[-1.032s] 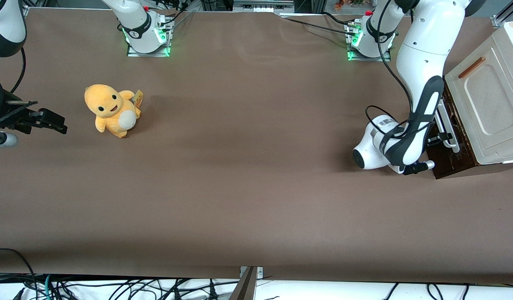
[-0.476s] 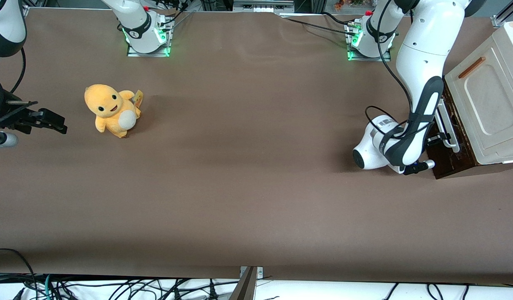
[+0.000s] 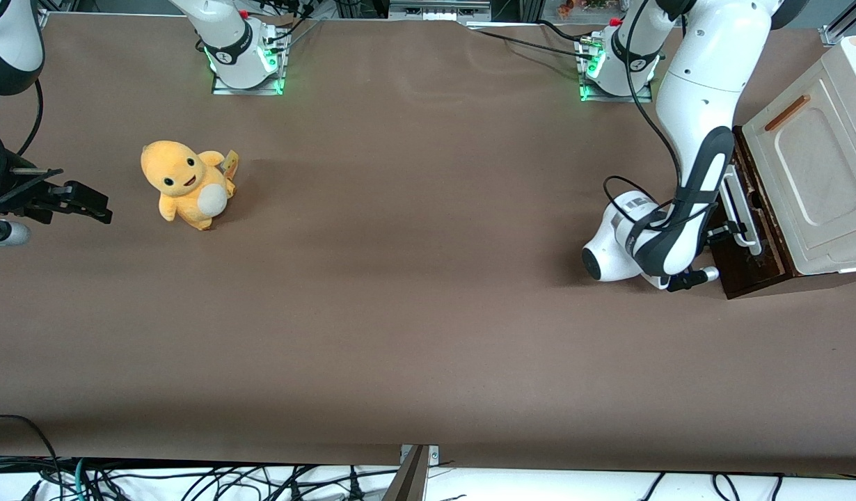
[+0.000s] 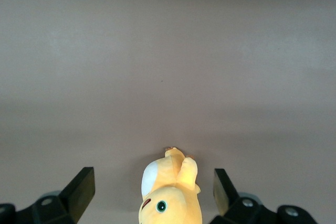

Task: Open lower drawer with left arm only
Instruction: 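Advance the open left gripper onto the white bar handle and close, then pull the handle with the left gripper to slide the drawer out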

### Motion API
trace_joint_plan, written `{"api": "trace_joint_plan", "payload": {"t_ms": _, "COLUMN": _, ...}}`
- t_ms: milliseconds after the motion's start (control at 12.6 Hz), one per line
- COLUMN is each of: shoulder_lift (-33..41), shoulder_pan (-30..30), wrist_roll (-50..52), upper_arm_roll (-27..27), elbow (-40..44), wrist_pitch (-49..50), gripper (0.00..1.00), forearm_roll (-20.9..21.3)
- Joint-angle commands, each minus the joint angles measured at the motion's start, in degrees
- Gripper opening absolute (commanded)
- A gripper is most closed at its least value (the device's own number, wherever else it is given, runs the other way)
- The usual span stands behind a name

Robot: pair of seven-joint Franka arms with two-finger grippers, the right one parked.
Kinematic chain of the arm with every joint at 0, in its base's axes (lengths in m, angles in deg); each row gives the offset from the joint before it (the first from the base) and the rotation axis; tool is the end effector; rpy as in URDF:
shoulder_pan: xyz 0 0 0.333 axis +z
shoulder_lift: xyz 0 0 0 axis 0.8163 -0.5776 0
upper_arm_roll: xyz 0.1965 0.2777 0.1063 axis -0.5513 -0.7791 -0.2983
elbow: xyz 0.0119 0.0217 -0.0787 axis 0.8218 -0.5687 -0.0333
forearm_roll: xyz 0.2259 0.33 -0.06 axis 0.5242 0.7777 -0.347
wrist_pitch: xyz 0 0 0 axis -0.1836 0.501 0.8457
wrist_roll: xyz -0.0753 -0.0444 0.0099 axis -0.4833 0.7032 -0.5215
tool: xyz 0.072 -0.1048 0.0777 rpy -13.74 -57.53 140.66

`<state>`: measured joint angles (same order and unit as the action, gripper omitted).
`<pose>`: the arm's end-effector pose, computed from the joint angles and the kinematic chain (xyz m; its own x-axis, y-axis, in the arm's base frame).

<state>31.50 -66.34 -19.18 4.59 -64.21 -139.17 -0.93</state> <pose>0.5870 0.0024 0.1863 0.9569 0.2814 -0.0716 -0.0303 -0.1486 -0.9884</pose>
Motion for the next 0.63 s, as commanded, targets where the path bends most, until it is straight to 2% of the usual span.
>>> {"api": "trace_joint_plan", "payload": {"t_ms": 0, "shoulder_lift": 0.3, "shoulder_pan": -2.5, "wrist_roll": -1.3, "upper_arm_roll": 0.0, "elbow": 1.6, "wrist_pitch": 2.4, "gripper": 0.07, "forearm_roll": -2.2}}
{"api": "trace_joint_plan", "payload": {"t_ms": 238, "shoulder_lift": 0.4, "shoulder_pan": -3.8, "wrist_roll": -1.3, "upper_arm_roll": 0.0, "elbow": 3.7, "wrist_pitch": 2.9, "gripper": 0.06, "forearm_roll": -5.6}}
{"api": "trace_joint_plan", "payload": {"t_ms": 556, "shoulder_lift": 0.3, "shoulder_pan": -5.8, "wrist_roll": -1.3, "upper_arm_roll": 0.0, "elbow": 5.1, "wrist_pitch": 3.9, "gripper": 0.06, "forearm_roll": -7.6}}
